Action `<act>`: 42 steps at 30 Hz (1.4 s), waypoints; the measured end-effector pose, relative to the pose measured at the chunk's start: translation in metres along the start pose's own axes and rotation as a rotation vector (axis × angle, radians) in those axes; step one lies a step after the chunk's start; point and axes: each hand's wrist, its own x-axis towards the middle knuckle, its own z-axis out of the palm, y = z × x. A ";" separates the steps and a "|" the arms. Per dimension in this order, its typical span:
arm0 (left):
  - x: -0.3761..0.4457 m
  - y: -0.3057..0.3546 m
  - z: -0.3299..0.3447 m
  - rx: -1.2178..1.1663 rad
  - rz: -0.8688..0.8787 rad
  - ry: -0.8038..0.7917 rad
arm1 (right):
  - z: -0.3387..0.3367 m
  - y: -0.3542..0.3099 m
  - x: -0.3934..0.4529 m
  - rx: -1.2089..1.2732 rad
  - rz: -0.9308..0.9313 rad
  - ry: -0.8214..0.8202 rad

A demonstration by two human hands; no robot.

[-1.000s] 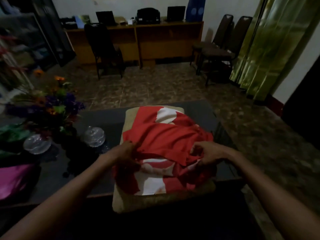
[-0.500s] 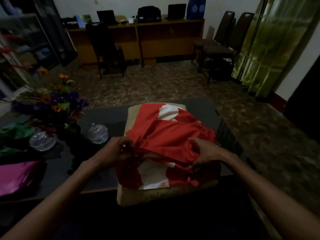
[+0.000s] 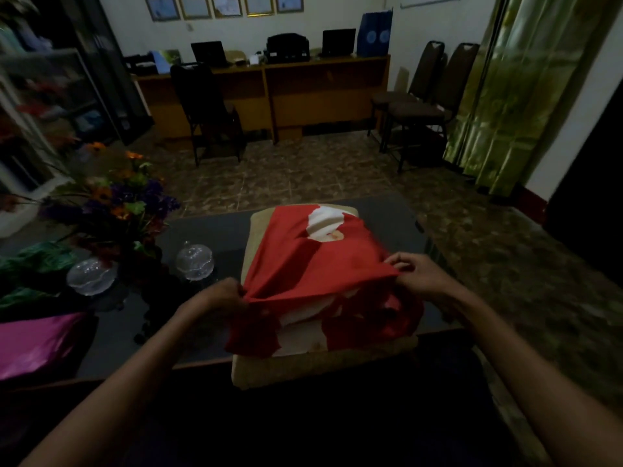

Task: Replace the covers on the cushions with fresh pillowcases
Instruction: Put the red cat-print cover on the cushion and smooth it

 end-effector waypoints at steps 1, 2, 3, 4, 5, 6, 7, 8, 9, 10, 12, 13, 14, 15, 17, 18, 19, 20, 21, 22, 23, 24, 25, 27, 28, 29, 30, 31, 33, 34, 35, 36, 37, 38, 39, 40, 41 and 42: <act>0.000 -0.003 0.004 0.016 0.017 0.006 | -0.002 0.007 -0.006 -0.068 -0.024 -0.048; -0.002 -0.005 0.007 0.014 0.056 0.040 | -0.003 0.013 -0.011 -0.143 -0.042 -0.103; -0.003 -0.008 0.010 0.018 0.108 0.105 | -0.002 0.016 -0.017 -0.187 -0.053 -0.146; -0.007 -0.009 0.011 0.032 0.172 0.179 | 0.002 0.020 -0.023 -0.208 -0.043 -0.171; -0.012 -0.011 0.014 0.054 0.237 0.261 | 0.007 0.021 -0.028 -0.204 -0.012 -0.181; -0.017 -0.013 0.015 0.085 0.303 0.336 | 0.011 0.022 -0.031 -0.225 0.039 -0.176; -0.023 -0.014 0.016 0.090 0.376 0.396 | 0.015 0.023 -0.033 -0.259 0.072 -0.178; -0.027 -0.015 0.018 0.071 0.435 0.444 | 0.018 0.023 -0.034 -0.340 0.090 -0.196; -0.031 -0.017 0.020 0.050 0.484 0.471 | 0.020 0.025 -0.033 -0.429 0.095 -0.218; -0.036 -0.018 0.022 0.054 0.499 0.474 | 0.023 0.026 -0.031 -0.517 0.103 -0.241; -0.040 -0.026 0.024 0.125 0.500 0.490 | 0.029 0.028 -0.029 -0.627 0.114 -0.291; -0.039 -0.033 0.026 0.178 0.514 0.501 | 0.031 0.028 -0.028 -0.649 0.110 -0.309; -0.041 -0.039 0.028 0.214 0.527 0.495 | 0.032 0.028 -0.027 -0.643 0.085 -0.311; -0.041 -0.043 0.031 0.212 0.554 0.490 | 0.033 0.028 -0.028 -0.635 0.047 -0.292; -0.048 -0.036 0.030 0.093 0.580 0.480 | 0.028 0.022 -0.027 -0.602 -0.057 -0.232; -0.051 -0.028 0.030 -0.016 0.579 0.481 | 0.024 0.018 -0.025 -0.574 -0.080 -0.206; -0.051 -0.023 0.028 -0.138 0.571 0.479 | 0.018 0.008 -0.025 -0.521 -0.090 -0.192; -0.053 -0.013 0.023 -0.240 0.553 0.485 | 0.012 -0.002 -0.023 -0.454 -0.097 -0.182; -0.050 -0.005 0.017 -0.322 0.544 0.493 | 0.006 -0.014 -0.021 -0.365 -0.095 -0.147; -0.050 0.005 0.008 -0.379 0.525 0.495 | 0.001 -0.026 -0.020 -0.253 -0.100 -0.085; -0.048 0.014 0.000 -0.431 0.512 0.503 | -0.001 -0.037 -0.018 -0.130 -0.119 0.003; -0.047 0.024 -0.010 -0.477 0.505 0.512 | -0.003 -0.049 -0.017 -0.018 -0.160 0.103; -0.045 0.035 -0.020 -0.536 0.515 0.528 | -0.005 -0.058 -0.015 0.052 -0.212 0.192; -0.039 0.057 -0.040 -0.635 0.535 0.595 | -0.009 -0.074 -0.010 0.086 -0.317 0.247; -0.039 0.069 -0.051 -0.660 0.539 0.638 | -0.011 -0.081 -0.008 0.072 -0.357 0.232; -0.037 0.079 -0.063 -0.676 0.539 0.675 | -0.014 -0.088 -0.006 0.041 -0.406 0.210; -0.038 0.089 -0.076 -0.678 0.550 0.714 | -0.017 -0.094 -0.005 -0.025 -0.459 0.191; -0.036 0.094 -0.090 -0.675 0.565 0.750 | -0.021 -0.101 -0.004 -0.129 -0.511 0.173; -0.034 0.101 -0.116 -0.611 0.639 0.791 | -0.028 -0.115 -0.002 -0.422 -0.574 0.151; -0.033 0.103 -0.127 -0.556 0.673 0.793 | -0.032 -0.122 -0.001 -0.543 -0.556 0.150; -0.031 0.103 -0.137 -0.498 0.681 0.790 | -0.037 -0.128 0.002 -0.629 -0.504 0.171; -0.030 0.103 -0.144 -0.433 0.675 0.782 | -0.043 -0.133 0.005 -0.699 -0.426 0.200; -0.028 0.104 -0.149 -0.360 0.664 0.790 | -0.049 -0.137 0.009 -0.764 -0.346 0.231; -0.029 0.105 -0.152 -0.282 0.655 0.784 | -0.055 -0.139 0.015 -0.825 -0.278 0.268; -0.028 0.106 -0.153 -0.196 0.650 0.779 | -0.059 -0.141 0.019 -0.869 -0.237 0.309; -0.030 0.107 -0.153 -0.117 0.650 0.766 | -0.063 -0.143 0.025 -0.884 -0.211 0.342; -0.030 0.109 -0.153 -0.058 0.647 0.754 | -0.066 -0.145 0.031 -0.882 -0.189 0.363; -0.032 0.111 -0.153 -0.028 0.641 0.733 | -0.068 -0.147 0.036 -0.882 -0.160 0.366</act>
